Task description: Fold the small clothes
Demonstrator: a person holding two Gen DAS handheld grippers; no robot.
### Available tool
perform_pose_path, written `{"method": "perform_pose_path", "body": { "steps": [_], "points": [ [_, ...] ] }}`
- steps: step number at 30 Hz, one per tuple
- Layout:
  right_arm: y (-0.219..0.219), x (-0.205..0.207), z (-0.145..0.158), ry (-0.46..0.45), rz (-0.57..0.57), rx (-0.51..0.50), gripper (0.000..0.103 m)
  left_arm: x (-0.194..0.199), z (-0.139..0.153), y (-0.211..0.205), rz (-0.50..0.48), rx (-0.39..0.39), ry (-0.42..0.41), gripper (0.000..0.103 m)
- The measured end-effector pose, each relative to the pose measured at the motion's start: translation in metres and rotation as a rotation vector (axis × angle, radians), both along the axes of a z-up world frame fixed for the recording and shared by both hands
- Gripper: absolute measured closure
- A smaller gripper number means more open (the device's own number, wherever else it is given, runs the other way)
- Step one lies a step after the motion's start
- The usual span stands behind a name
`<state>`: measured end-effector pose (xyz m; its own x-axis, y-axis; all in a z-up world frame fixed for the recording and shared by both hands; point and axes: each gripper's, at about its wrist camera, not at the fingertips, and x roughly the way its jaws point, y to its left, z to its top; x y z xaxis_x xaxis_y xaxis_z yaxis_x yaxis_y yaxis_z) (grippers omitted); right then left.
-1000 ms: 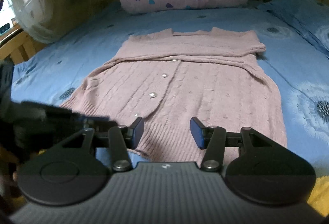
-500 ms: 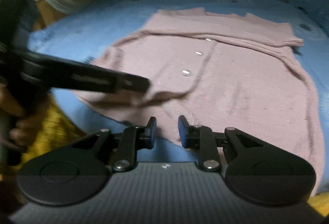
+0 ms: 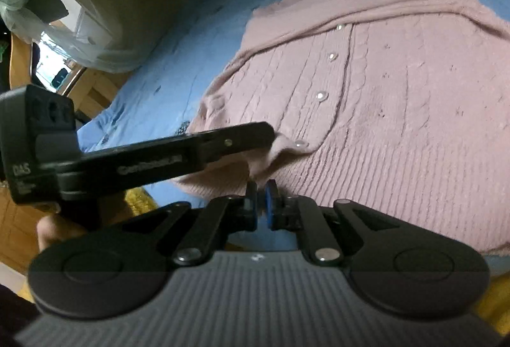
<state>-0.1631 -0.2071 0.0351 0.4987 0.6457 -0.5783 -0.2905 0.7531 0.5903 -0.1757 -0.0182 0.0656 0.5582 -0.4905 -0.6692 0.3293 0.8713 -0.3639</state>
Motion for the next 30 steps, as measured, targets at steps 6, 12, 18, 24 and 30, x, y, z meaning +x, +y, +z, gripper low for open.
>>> {"method": "perform_pose_path", "body": {
  "steps": [6,12,18,24,30],
  "points": [
    [-0.014,-0.005,0.000,-0.018,0.016,0.028,0.092,-0.007,0.002,0.006,-0.072,-0.118,0.049,0.091],
    [-0.012,-0.010,0.000,-0.099,-0.026,-0.200,0.092,-0.011,-0.021,-0.007,-0.101,0.046,0.093,0.091],
    [-0.017,-0.024,0.001,-0.147,-0.009,-0.319,0.091,-0.028,-0.016,-0.004,-0.111,0.180,0.022,0.080],
    [-0.023,-0.055,0.010,-0.276,0.010,-0.541,0.047,-0.045,0.002,0.003,-0.117,0.470,-0.126,0.040],
    [-0.029,-0.061,0.008,-0.289,0.011,-0.649,0.047,-0.044,-0.010,0.018,-0.128,0.604,-0.091,0.040]
  ]
}}
